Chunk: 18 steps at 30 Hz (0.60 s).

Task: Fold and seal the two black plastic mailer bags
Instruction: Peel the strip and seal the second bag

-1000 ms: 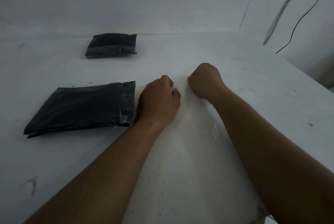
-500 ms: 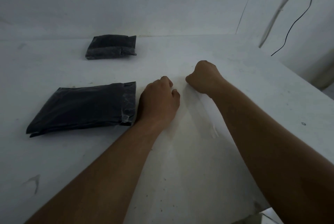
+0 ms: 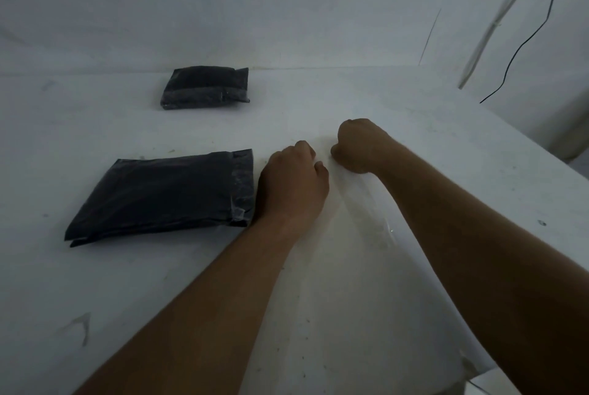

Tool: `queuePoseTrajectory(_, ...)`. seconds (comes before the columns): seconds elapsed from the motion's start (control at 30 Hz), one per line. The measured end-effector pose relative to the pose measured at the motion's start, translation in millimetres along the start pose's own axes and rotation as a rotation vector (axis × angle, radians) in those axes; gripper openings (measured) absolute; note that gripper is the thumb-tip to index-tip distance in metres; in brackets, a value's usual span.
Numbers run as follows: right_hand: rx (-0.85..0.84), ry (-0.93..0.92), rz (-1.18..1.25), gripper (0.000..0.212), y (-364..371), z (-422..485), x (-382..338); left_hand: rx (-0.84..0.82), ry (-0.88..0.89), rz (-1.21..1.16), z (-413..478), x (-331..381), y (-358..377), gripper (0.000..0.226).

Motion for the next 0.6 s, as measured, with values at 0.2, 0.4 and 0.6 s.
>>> queuePoseTrajectory(0.2, -0.037, -0.024, -0.026, 0.042, -3.5, -3.5, 1.0, -0.004, 0.001, 0.004, 0.3, 0.3, -0.5, 0.024)
queuePoseTrajectory(0.4, -0.003, -0.067, 0.114, 0.045, -8.4, -5.9, 7.4, -0.015, -0.003, -0.005, 2.6, -0.4, 0.2, 0.025)
queuePoseTrajectory(0.6, 0.082, -0.091, 0.587, 0.016, -3.9, -42.3, 35.3, -0.005, 0.014, -0.003, 4.1, -1.4, 2.9, 0.026)
Point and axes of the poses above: each hand's wrist, its own z-axis towards the middle knuckle, its own y-axis out of the palm, x = y × z, the point moved 3 cm from there along z, towards the middle knuckle, and after that the axes turned 11 degrees about -x, right-handed, at the moved point
